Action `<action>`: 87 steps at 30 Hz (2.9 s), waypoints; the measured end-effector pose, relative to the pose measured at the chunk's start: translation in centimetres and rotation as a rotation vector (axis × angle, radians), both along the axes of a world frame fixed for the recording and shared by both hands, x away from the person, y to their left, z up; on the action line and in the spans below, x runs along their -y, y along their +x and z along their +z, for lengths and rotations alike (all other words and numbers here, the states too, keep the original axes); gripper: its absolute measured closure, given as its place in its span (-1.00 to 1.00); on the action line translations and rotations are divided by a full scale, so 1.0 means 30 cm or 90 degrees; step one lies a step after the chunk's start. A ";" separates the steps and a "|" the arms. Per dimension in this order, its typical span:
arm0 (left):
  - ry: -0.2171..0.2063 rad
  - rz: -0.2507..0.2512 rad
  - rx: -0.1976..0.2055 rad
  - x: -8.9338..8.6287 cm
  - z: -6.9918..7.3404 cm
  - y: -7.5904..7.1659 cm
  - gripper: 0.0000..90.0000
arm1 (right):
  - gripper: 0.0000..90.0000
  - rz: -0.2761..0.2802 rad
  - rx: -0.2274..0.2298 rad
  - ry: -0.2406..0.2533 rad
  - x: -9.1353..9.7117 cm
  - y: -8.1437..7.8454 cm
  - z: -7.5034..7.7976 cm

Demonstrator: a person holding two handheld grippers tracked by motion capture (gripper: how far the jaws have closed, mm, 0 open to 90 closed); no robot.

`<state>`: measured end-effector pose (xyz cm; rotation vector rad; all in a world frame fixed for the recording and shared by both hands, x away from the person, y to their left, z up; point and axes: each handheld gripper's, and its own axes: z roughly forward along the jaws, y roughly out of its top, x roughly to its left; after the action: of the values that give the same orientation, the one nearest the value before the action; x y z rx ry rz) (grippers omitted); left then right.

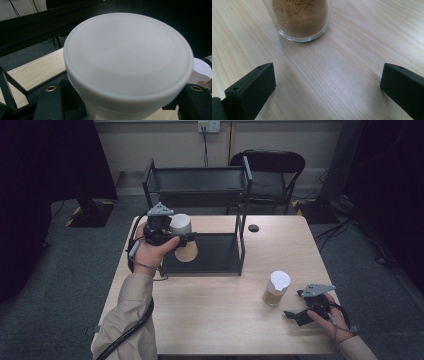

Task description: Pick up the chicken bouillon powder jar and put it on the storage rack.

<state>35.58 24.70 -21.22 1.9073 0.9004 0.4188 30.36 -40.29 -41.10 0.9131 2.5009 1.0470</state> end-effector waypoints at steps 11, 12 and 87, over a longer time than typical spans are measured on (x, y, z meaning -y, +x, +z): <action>0.003 0.001 -0.002 -0.003 0.064 0.012 -0.23 | -1.00 0.000 0.000 0.000 0.000 0.000 0.000; 0.005 0.002 -0.001 -0.002 0.070 0.014 -0.23 | -1.00 0.000 0.000 0.000 0.000 0.000 0.000; -0.015 0.023 0.040 -0.018 0.482 0.212 -0.23 | -1.00 0.005 -0.001 0.000 0.004 0.004 0.000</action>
<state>41.94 25.25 -6.76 1.8481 0.8951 0.4847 30.50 -40.40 -41.10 0.9062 2.5070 1.0498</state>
